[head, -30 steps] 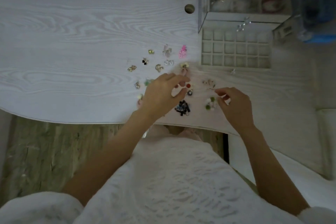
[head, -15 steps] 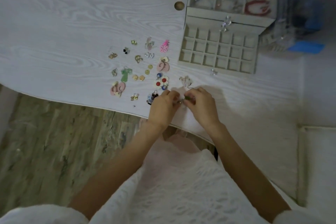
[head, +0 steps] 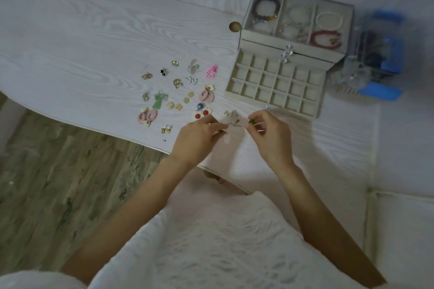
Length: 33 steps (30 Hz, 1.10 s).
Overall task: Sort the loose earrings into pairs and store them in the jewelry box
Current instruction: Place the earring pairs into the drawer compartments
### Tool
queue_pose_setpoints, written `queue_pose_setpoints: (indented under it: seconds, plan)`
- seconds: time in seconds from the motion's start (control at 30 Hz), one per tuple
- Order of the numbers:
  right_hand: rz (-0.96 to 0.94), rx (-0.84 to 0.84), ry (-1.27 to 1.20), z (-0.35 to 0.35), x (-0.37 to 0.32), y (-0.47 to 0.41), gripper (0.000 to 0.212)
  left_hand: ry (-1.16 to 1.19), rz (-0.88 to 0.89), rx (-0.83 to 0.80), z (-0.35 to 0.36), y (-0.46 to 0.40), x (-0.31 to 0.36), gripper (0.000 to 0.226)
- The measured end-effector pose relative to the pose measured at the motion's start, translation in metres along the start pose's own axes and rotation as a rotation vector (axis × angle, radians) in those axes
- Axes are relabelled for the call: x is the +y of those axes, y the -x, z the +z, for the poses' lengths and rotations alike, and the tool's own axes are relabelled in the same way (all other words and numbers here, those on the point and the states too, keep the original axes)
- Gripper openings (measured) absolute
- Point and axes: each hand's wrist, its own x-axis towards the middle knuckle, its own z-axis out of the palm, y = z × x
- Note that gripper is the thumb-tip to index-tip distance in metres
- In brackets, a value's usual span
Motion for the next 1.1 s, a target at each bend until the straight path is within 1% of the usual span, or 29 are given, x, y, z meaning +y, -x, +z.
queue_pose_setpoints:
  seconds: [0.07, 0.13, 0.23, 0.3, 0.37, 0.43, 0.5, 0.6, 0.7, 0.87, 0.93, 1.0, 1.1]
  plan:
    - [-0.015, 0.027, -0.063, -0.007, -0.011, -0.021, 0.014, 0.018, 0.031, 0.115, -0.014, -0.006, 0.002, 0.029]
    - [-0.056, 0.04, -0.057, -0.009, -0.019, -0.047, 0.016, 0.071, 0.021, 0.179, -0.028, -0.013, 0.003, 0.027]
    - [-0.136, 0.055, 0.058, 0.001, -0.024, -0.085, 0.017, 0.131, 0.007, 0.24, -0.044, -0.025, 0.001, 0.014]
    - [-0.167, 0.018, 0.18, 0.008, -0.026, -0.099, 0.018, 0.167, -0.006, 0.25, -0.047, -0.033, -0.003, 0.01]
    - [-0.17, -0.035, 0.244, 0.012, -0.028, -0.104, 0.017, 0.196, -0.041, 0.241, -0.047, -0.042, -0.007, 0.009]
    - [-0.164, -0.039, 0.257, 0.015, -0.028, -0.107, 0.013, 0.203, -0.062, 0.227, -0.043, -0.054, -0.01, 0.01]
    - [-0.114, -0.058, 0.22, 0.02, -0.026, -0.109, 0.013, 0.196, -0.063, 0.175, -0.037, -0.068, -0.012, 0.011]
    - [-0.066, -0.103, 0.154, 0.025, -0.021, -0.11, 0.02, 0.184, -0.102, 0.071, -0.023, -0.089, -0.019, 0.014]
    - [-0.066, -0.095, 0.131, 0.021, -0.016, -0.107, 0.025, 0.141, -0.096, 0.002, -0.011, -0.109, -0.022, 0.016]
    - [-0.053, -0.077, 0.23, 0.016, -0.009, -0.1, 0.027, 0.082, -0.096, -0.077, -0.001, -0.133, -0.016, 0.019]
    - [-0.052, -0.074, 0.244, 0.017, -0.008, -0.099, 0.026, 0.061, -0.099, -0.088, 0.002, -0.136, -0.016, 0.023]
    - [-0.069, -0.057, 0.265, 0.019, -0.006, -0.099, 0.025, 0.081, -0.094, -0.052, 0.002, -0.132, -0.02, 0.026]
    - [-0.118, -0.034, 0.362, 0.023, -0.005, -0.1, 0.023, 0.099, -0.078, 0.013, 0.002, -0.12, -0.027, 0.024]
